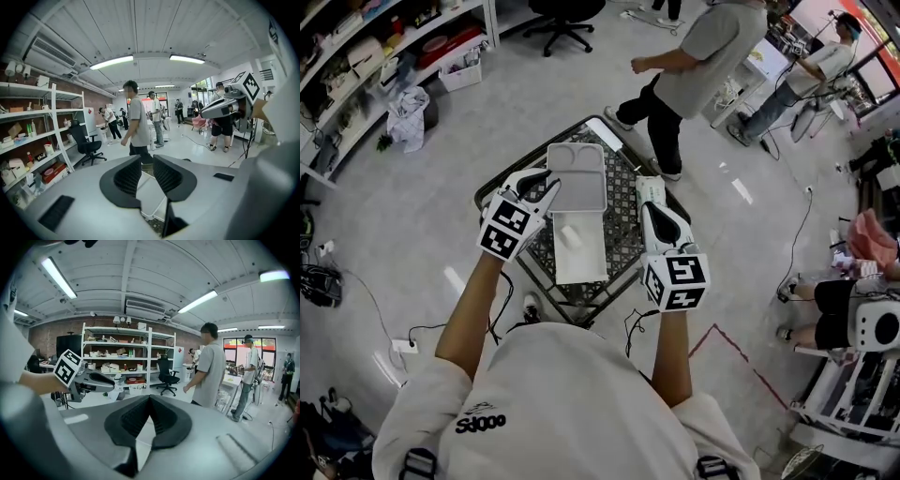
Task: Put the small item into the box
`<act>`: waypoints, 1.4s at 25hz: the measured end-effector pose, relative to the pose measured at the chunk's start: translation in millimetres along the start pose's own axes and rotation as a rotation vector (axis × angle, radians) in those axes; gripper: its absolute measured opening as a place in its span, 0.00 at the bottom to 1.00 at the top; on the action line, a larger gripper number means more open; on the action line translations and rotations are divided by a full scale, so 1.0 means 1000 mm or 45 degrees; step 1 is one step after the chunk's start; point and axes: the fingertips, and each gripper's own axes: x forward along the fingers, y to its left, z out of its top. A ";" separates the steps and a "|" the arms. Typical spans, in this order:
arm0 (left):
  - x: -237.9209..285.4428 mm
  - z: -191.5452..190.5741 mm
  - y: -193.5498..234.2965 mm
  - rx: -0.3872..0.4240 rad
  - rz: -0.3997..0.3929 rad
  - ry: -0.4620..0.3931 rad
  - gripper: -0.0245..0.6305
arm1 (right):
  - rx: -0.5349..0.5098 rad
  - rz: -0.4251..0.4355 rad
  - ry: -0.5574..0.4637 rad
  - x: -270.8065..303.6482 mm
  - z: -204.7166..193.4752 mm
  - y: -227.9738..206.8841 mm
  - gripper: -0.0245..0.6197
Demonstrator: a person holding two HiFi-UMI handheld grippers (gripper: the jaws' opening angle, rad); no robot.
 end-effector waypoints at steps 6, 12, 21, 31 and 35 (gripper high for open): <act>-0.021 0.028 0.005 0.045 0.000 -0.073 0.12 | -0.085 0.017 -0.093 -0.008 0.035 0.006 0.05; -0.037 0.052 0.007 0.088 0.041 -0.133 0.07 | -0.159 0.040 -0.166 -0.013 0.057 0.011 0.05; -0.065 0.102 -0.006 0.136 0.039 -0.318 0.05 | -0.244 0.067 -0.243 -0.024 0.086 0.019 0.05; -0.069 0.108 -0.009 0.173 0.005 -0.324 0.05 | -0.287 0.101 -0.236 -0.020 0.089 0.028 0.05; -0.070 0.109 -0.009 0.179 0.003 -0.326 0.05 | -0.297 0.114 -0.231 -0.018 0.089 0.031 0.05</act>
